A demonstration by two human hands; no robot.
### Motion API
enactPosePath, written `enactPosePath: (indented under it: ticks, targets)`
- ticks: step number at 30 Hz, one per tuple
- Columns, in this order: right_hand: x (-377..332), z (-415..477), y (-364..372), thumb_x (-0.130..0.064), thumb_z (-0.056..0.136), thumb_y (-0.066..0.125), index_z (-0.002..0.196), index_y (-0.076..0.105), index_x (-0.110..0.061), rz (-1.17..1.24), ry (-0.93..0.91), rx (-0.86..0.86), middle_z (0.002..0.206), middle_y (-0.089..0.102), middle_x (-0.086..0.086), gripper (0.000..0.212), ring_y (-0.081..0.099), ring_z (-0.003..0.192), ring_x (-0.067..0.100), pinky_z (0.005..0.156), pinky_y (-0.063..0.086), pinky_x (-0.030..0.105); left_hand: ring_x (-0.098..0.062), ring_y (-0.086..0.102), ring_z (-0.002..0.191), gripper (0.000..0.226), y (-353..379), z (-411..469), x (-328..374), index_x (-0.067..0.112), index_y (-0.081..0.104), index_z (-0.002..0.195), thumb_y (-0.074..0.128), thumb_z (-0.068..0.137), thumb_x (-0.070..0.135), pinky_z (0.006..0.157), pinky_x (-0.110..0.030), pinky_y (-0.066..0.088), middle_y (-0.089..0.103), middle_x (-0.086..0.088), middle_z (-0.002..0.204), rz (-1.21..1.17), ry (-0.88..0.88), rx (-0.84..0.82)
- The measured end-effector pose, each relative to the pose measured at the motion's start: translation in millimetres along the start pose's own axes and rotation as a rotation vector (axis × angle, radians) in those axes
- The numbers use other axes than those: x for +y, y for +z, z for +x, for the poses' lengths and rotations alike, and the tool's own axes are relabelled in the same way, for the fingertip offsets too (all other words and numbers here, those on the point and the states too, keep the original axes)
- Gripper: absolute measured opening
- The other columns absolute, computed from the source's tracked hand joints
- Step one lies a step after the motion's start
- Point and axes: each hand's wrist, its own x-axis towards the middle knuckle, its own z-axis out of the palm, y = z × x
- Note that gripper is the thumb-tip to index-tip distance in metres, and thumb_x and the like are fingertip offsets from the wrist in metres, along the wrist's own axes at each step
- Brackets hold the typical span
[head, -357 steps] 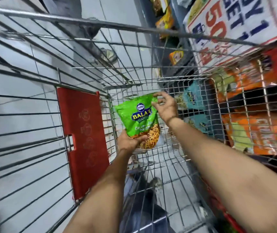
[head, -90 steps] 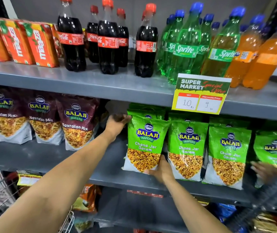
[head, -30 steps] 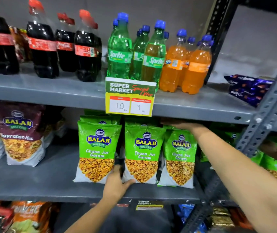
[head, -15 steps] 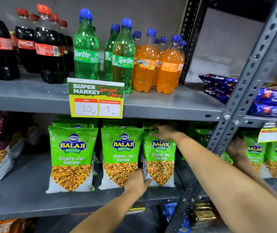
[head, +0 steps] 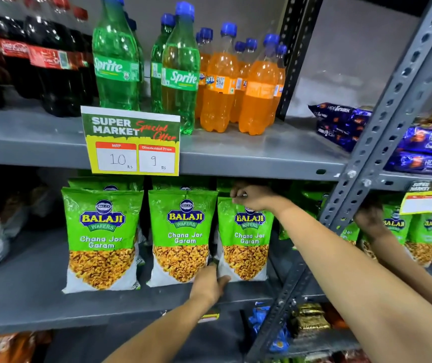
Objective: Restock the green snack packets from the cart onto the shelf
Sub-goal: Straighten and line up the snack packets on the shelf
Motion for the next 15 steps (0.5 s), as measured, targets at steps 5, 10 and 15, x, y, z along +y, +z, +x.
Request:
enactPosePath:
  ticks: [5,10,15]
  targets:
    - [1,0,2,-0.023,0.09,0.056,0.114,0.06,-0.022,0.177,-0.004,0.138,0.119,0.064,0.004,0.024,0.061,0.095,0.024,0.077,0.042,0.025,-0.034,0.068,0.091,0.04,-2,3,3,0.01,0.051,0.118,0.061,0.087,0.033,0.085,-0.041,0.054,0.068,-0.017,0.106,0.01,-0.043,-0.002]
    - [-5,0,8,-0.041,0.082,0.064,0.119,0.058,-0.021,0.149,-0.027,0.022,0.134,0.055,0.003,0.043,0.05,0.123,0.023,0.1,0.037,0.028,-0.031,0.069,0.086,0.038,-1,1,5,0.01,0.05,0.117,0.059,0.088,0.034,0.082,-0.041,0.056,0.067,-0.016,0.104,0.069,-0.063,0.005]
    - [-7,5,16,-0.043,0.081,0.065,0.113,0.063,-0.022,0.216,0.039,0.155,0.135,0.056,0.005,0.039,0.048,0.125,0.026,0.107,0.036,0.031,-0.031,0.069,0.086,0.034,-4,-1,8,0.011,0.053,0.114,0.06,0.088,0.031,0.079,-0.042,0.057,0.068,-0.014,0.102,0.033,-0.109,-0.005]
